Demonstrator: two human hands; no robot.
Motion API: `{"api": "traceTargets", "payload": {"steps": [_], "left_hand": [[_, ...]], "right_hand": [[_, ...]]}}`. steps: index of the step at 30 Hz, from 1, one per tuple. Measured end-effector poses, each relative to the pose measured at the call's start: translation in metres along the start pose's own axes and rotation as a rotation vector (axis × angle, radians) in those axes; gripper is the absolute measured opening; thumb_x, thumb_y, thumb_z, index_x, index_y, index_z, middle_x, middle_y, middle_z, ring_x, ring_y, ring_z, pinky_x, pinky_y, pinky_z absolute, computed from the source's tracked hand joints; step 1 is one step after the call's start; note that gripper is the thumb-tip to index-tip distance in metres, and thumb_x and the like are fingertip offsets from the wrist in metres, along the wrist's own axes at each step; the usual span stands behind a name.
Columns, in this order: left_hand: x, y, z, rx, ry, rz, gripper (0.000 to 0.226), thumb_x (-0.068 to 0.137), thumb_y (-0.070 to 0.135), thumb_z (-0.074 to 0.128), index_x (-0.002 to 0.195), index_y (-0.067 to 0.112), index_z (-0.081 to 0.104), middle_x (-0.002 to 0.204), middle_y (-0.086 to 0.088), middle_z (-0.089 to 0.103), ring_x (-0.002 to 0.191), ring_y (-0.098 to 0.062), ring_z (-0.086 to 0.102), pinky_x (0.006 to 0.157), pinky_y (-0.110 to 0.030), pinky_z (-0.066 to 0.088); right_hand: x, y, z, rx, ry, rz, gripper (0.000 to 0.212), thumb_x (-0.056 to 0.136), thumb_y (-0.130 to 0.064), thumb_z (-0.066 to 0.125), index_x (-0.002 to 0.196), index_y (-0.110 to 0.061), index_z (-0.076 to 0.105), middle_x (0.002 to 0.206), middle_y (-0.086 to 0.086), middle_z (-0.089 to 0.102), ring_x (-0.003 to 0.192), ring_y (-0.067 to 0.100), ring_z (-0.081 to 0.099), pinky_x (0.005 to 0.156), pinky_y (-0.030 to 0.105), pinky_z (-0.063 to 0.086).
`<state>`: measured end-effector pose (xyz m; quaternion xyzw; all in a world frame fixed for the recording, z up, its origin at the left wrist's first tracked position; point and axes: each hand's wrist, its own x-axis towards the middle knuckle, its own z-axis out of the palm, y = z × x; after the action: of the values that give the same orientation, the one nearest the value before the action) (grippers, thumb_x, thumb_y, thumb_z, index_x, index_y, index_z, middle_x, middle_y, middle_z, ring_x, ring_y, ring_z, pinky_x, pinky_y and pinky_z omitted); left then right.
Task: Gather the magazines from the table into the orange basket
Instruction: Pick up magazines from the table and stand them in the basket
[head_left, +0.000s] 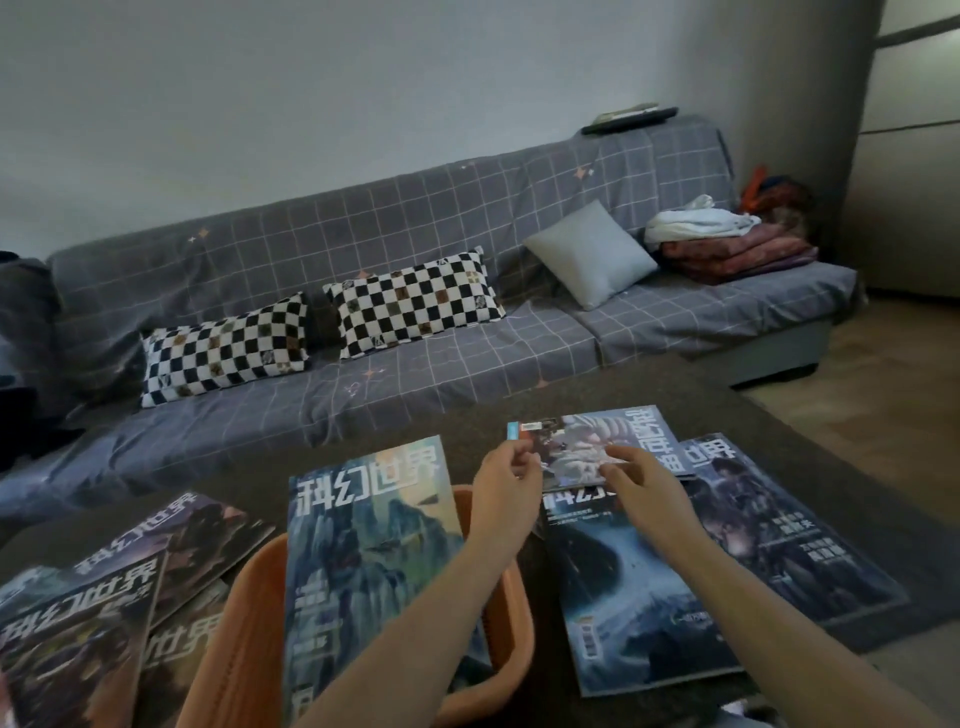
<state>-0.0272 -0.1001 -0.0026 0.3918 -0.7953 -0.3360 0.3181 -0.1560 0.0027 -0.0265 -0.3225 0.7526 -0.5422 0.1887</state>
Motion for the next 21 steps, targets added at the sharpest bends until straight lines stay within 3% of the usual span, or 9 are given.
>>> {"api": "traceTargets", "payload": {"steps": [2, 5, 8, 11, 15, 18, 21], "left_hand": [[0.016, 0.001, 0.021, -0.02, -0.067, -0.036, 0.024, 0.098, 0.026, 0.049, 0.12, 0.023, 0.057, 0.116, 0.003, 0.061, 0.081, 0.004, 0.055, 0.057, -0.005, 0.042], [0.035, 0.0, 0.05, -0.031, -0.143, -0.122, 0.026, 0.097, 0.027, 0.048, 0.122, 0.024, 0.055, 0.118, 0.002, 0.063, 0.085, -0.003, 0.059, 0.064, -0.014, 0.044], [0.05, -0.001, 0.08, 0.019, -0.245, -0.168, 0.042, 0.096, 0.029, 0.047, 0.138, 0.024, 0.046, 0.131, -0.003, 0.058, 0.108, -0.015, 0.058, 0.089, -0.029, 0.045], [0.061, 0.0, 0.103, 0.103, -0.396, -0.188, 0.057, 0.097, 0.038, 0.046, 0.149, 0.029, 0.025, 0.146, -0.007, 0.045, 0.13, -0.024, 0.044, 0.1, -0.035, 0.036], [0.069, -0.001, 0.121, 0.162, -0.479, -0.162, 0.067, 0.097, 0.043, 0.043, 0.151, 0.039, 0.003, 0.152, -0.009, 0.037, 0.136, -0.025, 0.039, 0.103, -0.038, 0.034], [0.071, -0.005, 0.125, 0.19, -0.463, -0.128, 0.066, 0.098, 0.042, 0.043, 0.151, 0.038, 0.004, 0.149, -0.008, 0.043, 0.133, -0.025, 0.042, 0.101, -0.037, 0.036], [0.07, -0.006, 0.124, 0.132, -0.444, -0.129, 0.062, 0.098, 0.039, 0.045, 0.151, 0.036, 0.013, 0.144, -0.003, 0.049, 0.127, -0.021, 0.048, 0.096, -0.032, 0.037]], "right_hand": [[0.016, 0.017, -0.013, -0.031, 0.014, 0.037, 0.033, 0.094, -0.028, 0.052, 0.126, -0.021, 0.052, 0.111, 0.002, 0.063, 0.085, 0.005, 0.055, 0.062, 0.016, 0.041], [0.037, 0.04, -0.026, -0.093, 0.043, 0.14, 0.039, 0.094, -0.031, 0.052, 0.13, -0.018, 0.05, 0.122, 0.005, 0.06, 0.098, 0.012, 0.056, 0.078, 0.023, 0.043], [0.054, 0.059, -0.034, -0.187, 0.128, 0.237, 0.044, 0.092, -0.032, 0.053, 0.132, -0.014, 0.048, 0.126, 0.009, 0.058, 0.113, 0.021, 0.055, 0.094, 0.034, 0.046], [0.067, 0.068, -0.04, -0.323, 0.186, 0.317, 0.04, 0.093, -0.034, 0.052, 0.124, -0.009, 0.054, 0.127, 0.017, 0.053, 0.118, 0.029, 0.048, 0.101, 0.044, 0.04], [0.083, 0.066, -0.047, -0.302, 0.189, 0.444, 0.045, 0.092, -0.036, 0.052, 0.126, -0.006, 0.052, 0.117, 0.017, 0.059, 0.103, 0.027, 0.059, 0.09, 0.041, 0.049], [0.094, 0.063, -0.052, -0.283, 0.119, 0.518, 0.042, 0.09, -0.041, 0.053, 0.115, -0.007, 0.058, 0.086, 0.008, 0.063, 0.077, 0.02, 0.061, 0.072, 0.035, 0.052], [0.101, 0.062, -0.048, -0.224, 0.132, 0.516, 0.038, 0.089, -0.034, 0.058, 0.117, -0.009, 0.055, 0.079, 0.007, 0.063, 0.072, 0.019, 0.062, 0.072, 0.036, 0.055]]}}
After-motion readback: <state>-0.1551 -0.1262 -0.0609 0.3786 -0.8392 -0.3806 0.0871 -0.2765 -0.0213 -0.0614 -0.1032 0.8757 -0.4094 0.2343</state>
